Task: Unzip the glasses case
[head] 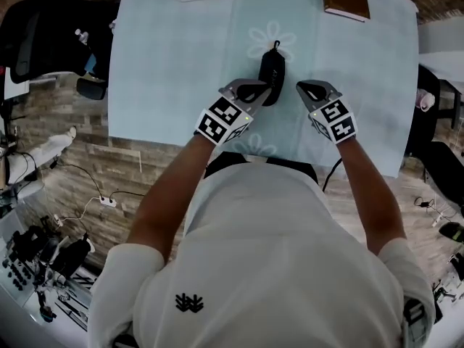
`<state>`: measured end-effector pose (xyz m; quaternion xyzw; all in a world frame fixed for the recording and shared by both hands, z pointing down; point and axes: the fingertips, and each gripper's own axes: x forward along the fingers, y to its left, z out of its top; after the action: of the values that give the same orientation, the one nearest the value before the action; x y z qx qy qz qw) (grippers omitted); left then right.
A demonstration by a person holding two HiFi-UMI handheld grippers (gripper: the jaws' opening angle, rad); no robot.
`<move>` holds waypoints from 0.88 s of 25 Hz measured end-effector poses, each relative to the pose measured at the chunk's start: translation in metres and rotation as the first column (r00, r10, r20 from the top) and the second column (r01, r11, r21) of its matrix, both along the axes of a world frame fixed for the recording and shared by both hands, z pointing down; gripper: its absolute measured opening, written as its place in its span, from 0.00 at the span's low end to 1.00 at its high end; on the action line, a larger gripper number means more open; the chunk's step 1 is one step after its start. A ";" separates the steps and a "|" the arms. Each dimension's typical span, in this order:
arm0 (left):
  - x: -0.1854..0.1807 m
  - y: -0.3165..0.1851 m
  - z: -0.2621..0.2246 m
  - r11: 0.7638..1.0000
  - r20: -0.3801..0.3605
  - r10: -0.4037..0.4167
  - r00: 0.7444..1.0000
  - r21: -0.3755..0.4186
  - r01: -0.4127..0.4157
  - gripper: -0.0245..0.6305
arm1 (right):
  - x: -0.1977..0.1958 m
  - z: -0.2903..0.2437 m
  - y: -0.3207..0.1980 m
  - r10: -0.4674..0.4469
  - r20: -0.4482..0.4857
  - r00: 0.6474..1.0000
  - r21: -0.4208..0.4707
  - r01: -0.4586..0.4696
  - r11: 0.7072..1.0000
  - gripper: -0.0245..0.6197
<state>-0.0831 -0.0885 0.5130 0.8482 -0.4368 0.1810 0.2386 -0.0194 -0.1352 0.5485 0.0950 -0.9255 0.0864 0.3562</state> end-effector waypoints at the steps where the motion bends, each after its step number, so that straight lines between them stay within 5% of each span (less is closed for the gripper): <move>1: -0.003 0.007 -0.006 1.000 -0.010 -0.002 1.000 0.007 0.002 0.12 | 0.003 -0.007 0.009 0.024 0.006 1.000 0.002 -0.024 1.000 0.04; 15: -0.056 0.114 -0.075 0.998 -0.119 0.011 0.993 0.061 -0.004 0.12 | 0.026 -0.081 0.133 0.263 0.125 0.957 0.056 -0.271 0.961 0.04; 22: -0.059 0.156 -0.077 0.995 -0.085 0.084 0.993 0.055 -0.079 0.12 | 0.034 -0.092 0.180 0.336 0.133 0.932 0.039 -0.344 0.938 0.04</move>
<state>-0.1419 0.0678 0.4364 0.8782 -0.3957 0.1422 0.2278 0.0144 0.0451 0.4569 0.2589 -0.9178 0.1240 0.2744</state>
